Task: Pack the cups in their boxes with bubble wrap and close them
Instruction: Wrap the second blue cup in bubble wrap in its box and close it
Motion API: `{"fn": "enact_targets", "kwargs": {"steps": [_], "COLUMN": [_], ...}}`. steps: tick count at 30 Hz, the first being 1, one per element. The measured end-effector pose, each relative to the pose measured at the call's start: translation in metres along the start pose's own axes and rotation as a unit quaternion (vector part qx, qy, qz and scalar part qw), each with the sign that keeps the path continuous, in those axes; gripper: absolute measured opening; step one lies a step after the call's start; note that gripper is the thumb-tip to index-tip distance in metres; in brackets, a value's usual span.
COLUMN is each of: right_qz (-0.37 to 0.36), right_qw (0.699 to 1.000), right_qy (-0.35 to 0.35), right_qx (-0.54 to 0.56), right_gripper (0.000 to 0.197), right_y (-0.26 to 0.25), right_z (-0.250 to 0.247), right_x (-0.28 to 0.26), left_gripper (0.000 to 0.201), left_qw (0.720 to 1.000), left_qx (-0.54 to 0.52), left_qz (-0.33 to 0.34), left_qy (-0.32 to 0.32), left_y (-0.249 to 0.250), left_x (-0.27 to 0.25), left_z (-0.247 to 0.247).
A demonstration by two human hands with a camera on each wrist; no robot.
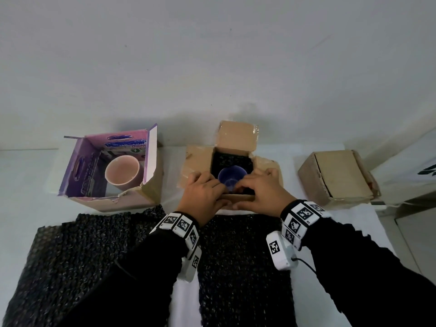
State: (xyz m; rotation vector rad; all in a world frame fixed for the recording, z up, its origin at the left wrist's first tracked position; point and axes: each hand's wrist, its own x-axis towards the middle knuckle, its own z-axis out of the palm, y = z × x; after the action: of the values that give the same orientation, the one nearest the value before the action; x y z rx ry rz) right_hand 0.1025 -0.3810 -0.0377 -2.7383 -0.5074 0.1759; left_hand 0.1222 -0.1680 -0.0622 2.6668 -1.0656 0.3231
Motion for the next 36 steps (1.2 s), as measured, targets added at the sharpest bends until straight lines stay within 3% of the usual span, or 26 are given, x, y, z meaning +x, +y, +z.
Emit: {"fn": "enact_targets", "kwargs": {"steps": [3, 9, 15, 18, 23, 26, 29, 32, 34, 36], "right_qz": [0.006, -0.021, -0.022, -0.018, -0.022, -0.006, 0.044, 0.063, 0.071, 0.061], "right_qw": [1.000, 0.995, 0.984, 0.983, 0.980, 0.989, 0.998, 0.997, 0.993, 0.987], "right_qy": [-0.023, -0.035, -0.071, -0.084, -0.097, -0.112, -0.014, 0.007, -0.032, -0.047], "right_qx": [0.010, -0.087, -0.159, -0.163, -0.174, -0.100, 0.048, -0.035, -0.093, -0.139], "right_gripper": [0.033, 0.022, 0.019, 0.016, 0.017, 0.030, 0.025, 0.037, 0.047, 0.043], "right_y": [0.003, -0.005, -0.015, -0.018, -0.018, -0.019, -0.011, 0.001, 0.004, 0.002], "right_z": [-0.002, -0.007, -0.004, -0.006, -0.007, -0.020, -0.033, -0.029, -0.023, -0.022], "right_x": [0.000, 0.000, -0.007, -0.005, -0.005, 0.001, 0.020, 0.041, 0.048, 0.050], "left_gripper": [0.033, 0.032, 0.042, 0.035, 0.022, 0.033, 0.043, 0.040, 0.040, 0.043], "left_qw": [1.000, 0.999, 0.995, 0.989, 0.987, 0.988, 0.995, 0.997, 0.993, 0.986], "left_qx": [0.022, 0.046, 0.073, 0.088, 0.108, 0.059, 0.024, 0.030, 0.044, 0.046], "left_qz": [-0.004, -0.010, -0.003, -0.007, -0.013, -0.024, -0.025, -0.056, -0.068, -0.080], "left_qy": [0.010, -0.002, -0.069, -0.120, -0.116, -0.138, -0.089, -0.040, -0.086, -0.139], "left_y": [0.006, 0.003, 0.002, 0.003, 0.011, 0.003, -0.007, -0.016, -0.017, -0.016], "left_x": [-0.005, -0.009, -0.001, 0.002, 0.002, 0.007, 0.011, 0.017, 0.024, 0.031], "left_z": [-0.004, -0.010, -0.019, -0.021, -0.025, -0.032, -0.037, -0.032, -0.029, -0.026]}}
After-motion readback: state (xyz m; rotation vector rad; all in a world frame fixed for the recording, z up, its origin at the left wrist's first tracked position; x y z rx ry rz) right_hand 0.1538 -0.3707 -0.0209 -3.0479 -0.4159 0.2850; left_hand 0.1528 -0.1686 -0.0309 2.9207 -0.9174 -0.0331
